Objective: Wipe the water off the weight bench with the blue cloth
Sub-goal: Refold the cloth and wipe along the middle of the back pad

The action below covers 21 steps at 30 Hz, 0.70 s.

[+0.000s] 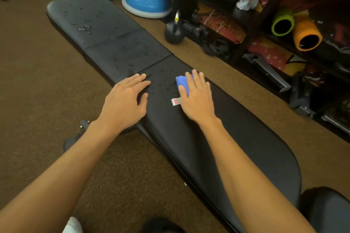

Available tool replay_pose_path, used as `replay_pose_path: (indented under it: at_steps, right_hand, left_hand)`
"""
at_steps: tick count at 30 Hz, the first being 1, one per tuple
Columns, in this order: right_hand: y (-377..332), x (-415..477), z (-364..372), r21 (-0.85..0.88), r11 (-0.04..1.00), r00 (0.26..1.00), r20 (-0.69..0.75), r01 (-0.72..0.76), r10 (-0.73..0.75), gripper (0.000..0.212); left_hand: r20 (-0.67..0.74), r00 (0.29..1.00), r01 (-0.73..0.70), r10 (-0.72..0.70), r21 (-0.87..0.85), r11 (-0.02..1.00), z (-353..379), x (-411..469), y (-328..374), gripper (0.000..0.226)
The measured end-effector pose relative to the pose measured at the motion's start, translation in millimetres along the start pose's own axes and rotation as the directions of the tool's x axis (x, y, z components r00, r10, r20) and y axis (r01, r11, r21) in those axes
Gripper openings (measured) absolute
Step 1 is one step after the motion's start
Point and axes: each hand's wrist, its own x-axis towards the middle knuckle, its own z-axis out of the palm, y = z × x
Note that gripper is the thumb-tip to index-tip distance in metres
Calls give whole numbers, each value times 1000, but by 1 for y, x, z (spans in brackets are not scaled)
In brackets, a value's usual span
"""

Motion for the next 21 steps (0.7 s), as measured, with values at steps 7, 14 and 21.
replay_pose_path:
  at_steps: [7,14,21]
  right_hand:
    - [32,-31,-10,68,955,957,27,287,-290,57]
    - [-4,-4,0,43,994,995,-2,98,-98,58]
    - [9,-27,-7,39,913,909,85,405,-407,59]
  left_hand:
    - [14,1000,17,-16,-27,999,-2,0,-1,48]
    - [1,999,32,-32,-63,998,1,0,-3,47]
    - [-14,999,44,-46,-117,992,0,3,-6,43]
